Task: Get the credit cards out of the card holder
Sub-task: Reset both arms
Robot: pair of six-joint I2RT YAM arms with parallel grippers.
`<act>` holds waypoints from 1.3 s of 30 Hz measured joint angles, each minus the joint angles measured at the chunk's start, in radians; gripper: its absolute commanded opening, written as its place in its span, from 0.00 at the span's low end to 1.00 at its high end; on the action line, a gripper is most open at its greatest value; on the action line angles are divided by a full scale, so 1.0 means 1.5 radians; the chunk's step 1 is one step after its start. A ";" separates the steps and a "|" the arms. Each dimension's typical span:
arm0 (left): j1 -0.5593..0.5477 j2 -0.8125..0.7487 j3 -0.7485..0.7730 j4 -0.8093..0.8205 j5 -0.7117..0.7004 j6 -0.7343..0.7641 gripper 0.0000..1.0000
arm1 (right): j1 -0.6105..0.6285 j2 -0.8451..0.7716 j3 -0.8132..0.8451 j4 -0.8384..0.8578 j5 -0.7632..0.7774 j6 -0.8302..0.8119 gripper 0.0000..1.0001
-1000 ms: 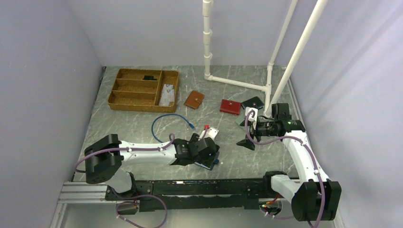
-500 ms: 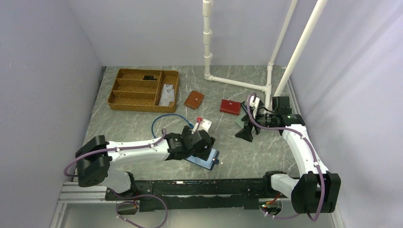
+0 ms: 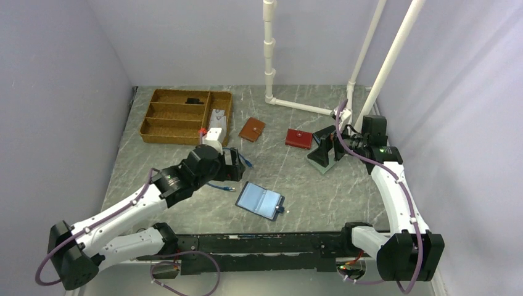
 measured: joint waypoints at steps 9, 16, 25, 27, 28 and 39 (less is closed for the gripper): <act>0.028 -0.058 -0.002 -0.037 0.006 0.001 0.99 | -0.010 -0.016 0.011 0.007 0.026 0.027 1.00; 0.029 -0.059 -0.005 -0.050 0.011 0.000 0.99 | -0.012 -0.017 0.011 0.007 0.023 0.023 1.00; 0.030 -0.035 -0.011 -0.045 0.023 0.003 1.00 | -0.016 -0.017 0.011 0.007 0.023 0.023 1.00; 0.030 -0.023 -0.011 -0.042 0.033 0.006 0.99 | -0.019 -0.017 0.011 0.007 0.023 0.023 1.00; 0.030 -0.018 -0.011 -0.041 0.036 0.006 0.99 | -0.020 -0.017 0.011 0.007 0.022 0.023 1.00; 0.031 -0.005 -0.028 -0.002 0.077 0.010 0.99 | -0.031 -0.019 0.011 0.007 0.021 0.023 1.00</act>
